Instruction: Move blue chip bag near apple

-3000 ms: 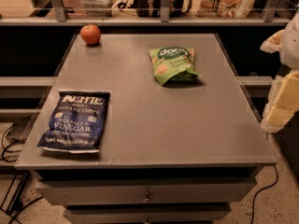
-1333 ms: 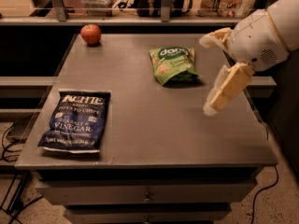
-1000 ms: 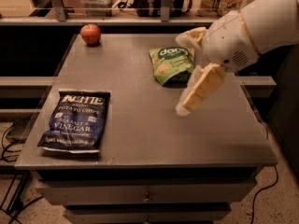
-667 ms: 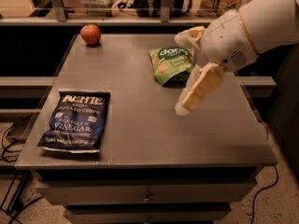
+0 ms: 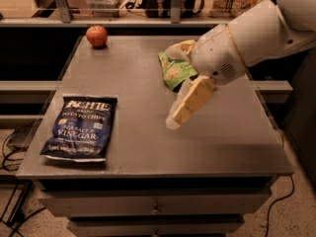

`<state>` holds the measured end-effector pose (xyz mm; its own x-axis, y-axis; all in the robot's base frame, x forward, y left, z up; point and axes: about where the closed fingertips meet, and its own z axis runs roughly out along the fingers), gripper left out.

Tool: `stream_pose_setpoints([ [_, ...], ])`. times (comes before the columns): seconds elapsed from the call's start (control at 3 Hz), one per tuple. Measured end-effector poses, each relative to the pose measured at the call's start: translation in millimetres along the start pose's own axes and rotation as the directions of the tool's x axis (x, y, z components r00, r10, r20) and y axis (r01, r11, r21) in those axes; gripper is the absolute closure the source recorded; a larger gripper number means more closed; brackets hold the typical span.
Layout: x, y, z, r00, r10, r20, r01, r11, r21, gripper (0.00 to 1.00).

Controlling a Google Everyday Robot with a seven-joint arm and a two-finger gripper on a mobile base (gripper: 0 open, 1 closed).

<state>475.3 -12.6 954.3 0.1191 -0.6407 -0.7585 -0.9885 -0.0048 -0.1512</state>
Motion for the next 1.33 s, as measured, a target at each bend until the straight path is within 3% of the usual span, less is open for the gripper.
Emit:
stream_pose_setpoints([
  [0.33,-13.5,9.1,46.8,0.997,0.004,0.071,0.003,0.9949,-0.101,0.0],
  [0.67,-31.5,19.6,92.4,0.991,0.002,0.135,0.023,0.9824,-0.185,0.0],
  [1.0,-43.9,30.0,133.9,0.985,0.009,0.175,0.035,0.9678,-0.249,0.0],
  [1.33,-49.3,36.5,167.6,0.981,0.017,0.194,0.035,0.9647,-0.261,0.0],
])
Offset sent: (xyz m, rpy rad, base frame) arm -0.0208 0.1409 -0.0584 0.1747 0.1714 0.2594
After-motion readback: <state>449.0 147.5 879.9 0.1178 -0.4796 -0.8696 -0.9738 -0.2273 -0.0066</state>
